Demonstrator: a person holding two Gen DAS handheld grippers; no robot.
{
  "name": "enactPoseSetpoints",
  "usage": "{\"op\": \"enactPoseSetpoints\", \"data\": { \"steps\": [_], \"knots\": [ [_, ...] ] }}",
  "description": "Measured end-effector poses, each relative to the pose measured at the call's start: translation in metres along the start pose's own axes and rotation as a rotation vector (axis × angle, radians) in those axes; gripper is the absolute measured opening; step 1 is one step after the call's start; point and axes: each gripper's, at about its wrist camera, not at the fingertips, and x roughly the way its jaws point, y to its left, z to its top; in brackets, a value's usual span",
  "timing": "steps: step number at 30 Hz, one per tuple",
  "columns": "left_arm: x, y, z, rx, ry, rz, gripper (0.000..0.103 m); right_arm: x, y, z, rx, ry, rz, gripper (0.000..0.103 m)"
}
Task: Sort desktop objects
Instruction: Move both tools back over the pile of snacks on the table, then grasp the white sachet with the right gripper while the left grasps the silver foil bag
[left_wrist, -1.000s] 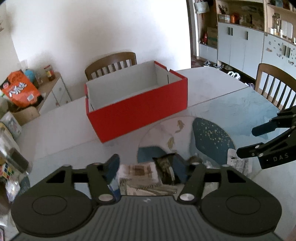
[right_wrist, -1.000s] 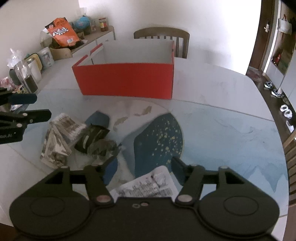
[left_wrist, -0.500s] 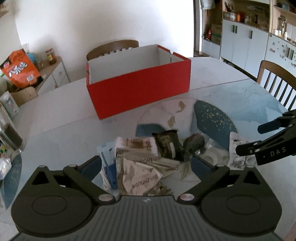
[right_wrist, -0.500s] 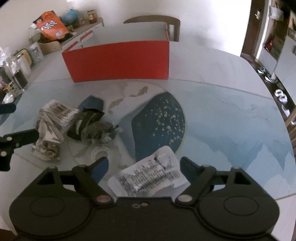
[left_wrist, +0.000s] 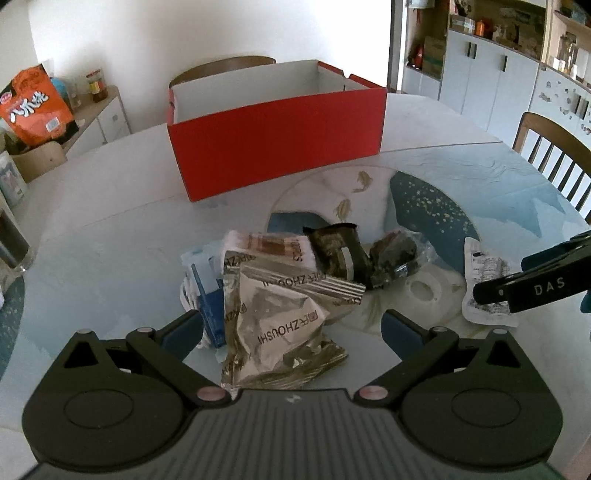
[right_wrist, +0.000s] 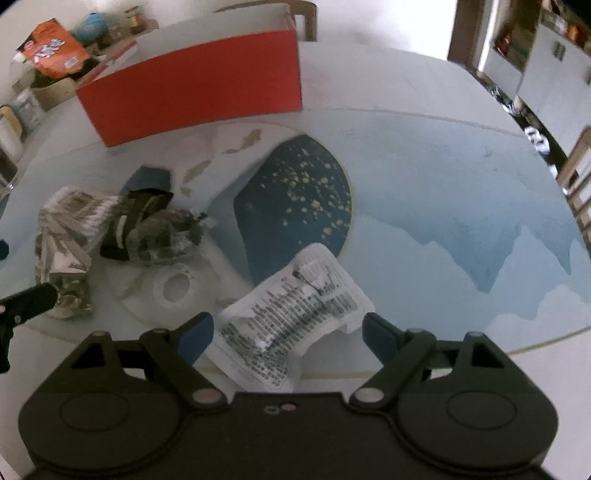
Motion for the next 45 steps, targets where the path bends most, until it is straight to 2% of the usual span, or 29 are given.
{"op": "enactPoseSetpoints", "data": {
  "steps": [9,26,32,45],
  "knots": [
    [0.007,0.003,-0.001,-0.006,0.006,-0.021,0.103,0.014,0.001,0.006,0.074,0.024,-0.038,0.089],
    [0.019,0.010,-0.001,-0.016,0.004,-0.021,0.102,0.030,0.002,0.020,0.126,0.019,-0.097,0.089],
    [0.023,0.010,-0.001,-0.018,0.000,-0.016,0.100,0.034,0.008,0.023,0.073,0.020,-0.131,0.089],
    [0.029,0.007,-0.007,-0.011,0.006,-0.001,0.085,0.027,0.006,0.016,-0.012,0.020,-0.096,0.083]
  ]
}}
